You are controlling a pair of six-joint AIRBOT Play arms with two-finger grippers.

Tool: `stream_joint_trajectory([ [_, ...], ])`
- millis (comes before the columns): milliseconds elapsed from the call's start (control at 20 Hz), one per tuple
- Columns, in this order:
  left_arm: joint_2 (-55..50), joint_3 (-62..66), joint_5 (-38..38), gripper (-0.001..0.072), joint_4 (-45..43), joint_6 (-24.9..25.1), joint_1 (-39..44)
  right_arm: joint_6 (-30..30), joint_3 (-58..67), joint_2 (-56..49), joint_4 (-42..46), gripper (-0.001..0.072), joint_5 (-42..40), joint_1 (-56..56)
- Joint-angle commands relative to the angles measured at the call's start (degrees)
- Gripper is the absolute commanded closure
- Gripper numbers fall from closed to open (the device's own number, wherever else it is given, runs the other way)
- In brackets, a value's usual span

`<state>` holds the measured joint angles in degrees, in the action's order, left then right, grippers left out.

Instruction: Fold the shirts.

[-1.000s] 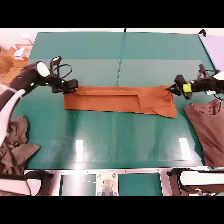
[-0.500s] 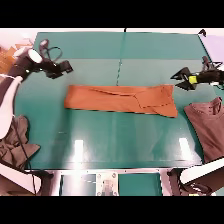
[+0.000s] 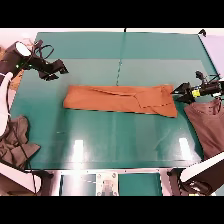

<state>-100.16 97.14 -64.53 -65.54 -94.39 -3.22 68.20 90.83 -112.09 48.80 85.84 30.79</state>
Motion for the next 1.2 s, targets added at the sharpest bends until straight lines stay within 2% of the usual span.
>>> stream_joint_trajectory([
  [0,0.0,0.2,-1.2,0.0045,0.5,0.0,0.0,-2.9,-0.1,-3.7,0.7,0.0025,1.9,-2.2],
  [200,0.0,0.2,-1.6,0.0046,2.5,0.4,0.0,-2.9,0.0,-4.5,0.8,0.0026,0.0,-4.3],
  [300,0.0,0.2,-1.7,0.0047,4.5,0.9,0.0,-2.3,0.0,-4.5,0.7,0.0056,-2.0,-5.0],
  [350,0.0,0.2,-1.7,0.0062,6.1,2.2,0.0,-2.3,0.0,-4.5,0.7,0.0296,-2.5,-5.4],
  [400,0.0,0.2,-1.6,0.0282,7.8,3.7,0.3,-2.5,0.0,-4.5,0.7,0.0638,-2.8,-5.8],
  [450,0.0,0.2,-1.4,0.0512,8.6,5.8,0.9,-2.5,0.0,-4.5,0.7,0.0638,-3.1,-6.1],
  [500,0.0,0.2,-1.0,0.0689,8.8,7.8,1.9,-2.4,0.1,-4.5,0.7,0.0692,-3.1,-6.5],
  [750,-1.7,0.0,4.4,0.0686,9.2,9.4,13.7,1.2,5.6,-3.0,0.9,0.0695,2.1,-7.2],
  [950,-8.2,-0.1,16.0,0.0686,10.7,9.4,27.2,4.0,10.9,4.4,0.9,0.0695,7.4,-8.9],
  [1150,-14.4,0.1,27.7,0.0686,18.1,9.7,36.6,6.3,11.7,14.6,0.9,0.0695,8.4,-12.8],
])
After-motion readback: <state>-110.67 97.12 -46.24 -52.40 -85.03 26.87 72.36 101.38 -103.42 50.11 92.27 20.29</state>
